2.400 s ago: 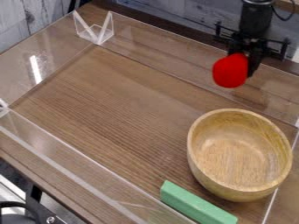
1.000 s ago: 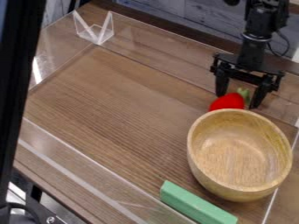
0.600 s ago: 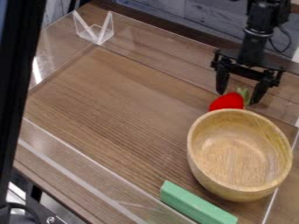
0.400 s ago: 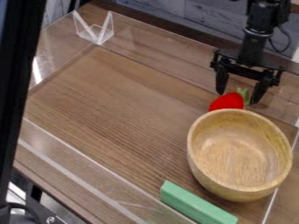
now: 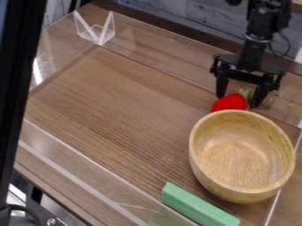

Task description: Move the red object to the right side of the table

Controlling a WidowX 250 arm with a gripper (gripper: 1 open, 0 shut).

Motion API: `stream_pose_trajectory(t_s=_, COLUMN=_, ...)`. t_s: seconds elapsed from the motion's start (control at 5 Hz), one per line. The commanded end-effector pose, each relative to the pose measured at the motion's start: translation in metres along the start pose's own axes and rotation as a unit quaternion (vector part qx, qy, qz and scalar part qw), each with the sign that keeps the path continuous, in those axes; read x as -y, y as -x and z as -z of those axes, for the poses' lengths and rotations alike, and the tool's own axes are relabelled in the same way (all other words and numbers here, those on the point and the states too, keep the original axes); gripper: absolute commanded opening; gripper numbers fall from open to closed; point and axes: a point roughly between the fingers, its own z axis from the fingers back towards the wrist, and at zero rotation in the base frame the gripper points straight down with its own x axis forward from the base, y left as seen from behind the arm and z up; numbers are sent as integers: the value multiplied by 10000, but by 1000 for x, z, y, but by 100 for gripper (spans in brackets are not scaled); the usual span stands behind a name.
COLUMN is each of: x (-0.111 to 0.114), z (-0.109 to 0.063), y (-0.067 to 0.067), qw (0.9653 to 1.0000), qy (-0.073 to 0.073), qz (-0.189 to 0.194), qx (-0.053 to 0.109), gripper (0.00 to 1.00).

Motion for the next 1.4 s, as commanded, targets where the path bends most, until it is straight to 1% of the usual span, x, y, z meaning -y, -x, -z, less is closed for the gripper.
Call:
stream_pose_trajectory(t_s=0.0, x=-2, z=-18, y=0, qw=9991, qy=130, qz=104, qx=383, gripper=100)
stream_pose_trajectory(t_s=0.2, x=-6, z=-15, y=4, qw=9987, qy=178, qz=181, qx=445, gripper=100)
stream_pose_trajectory(t_s=0.4, x=-1, z=-25, y=3, qw=9983, qy=233, qz=219, qx=490, gripper=0)
stream_pose_trajectory(t_s=0.6, x=4, z=-38, y=3, qw=9978, qy=299, qz=261, qx=533, gripper=100)
stream_pose_trajectory(t_s=0.8, x=-5, z=-70, y=0, qw=9960, qy=442, qz=260, qx=732, gripper=100)
stream_pose_trajectory(t_s=1.0, x=-23, z=-113, y=0, qw=9918, qy=655, qz=152, qx=1082, gripper=100)
stream_pose_trajectory(t_s=1.2, x=-51, z=-129, y=4, qw=9903, qy=719, qz=-133, qx=1184, gripper=100)
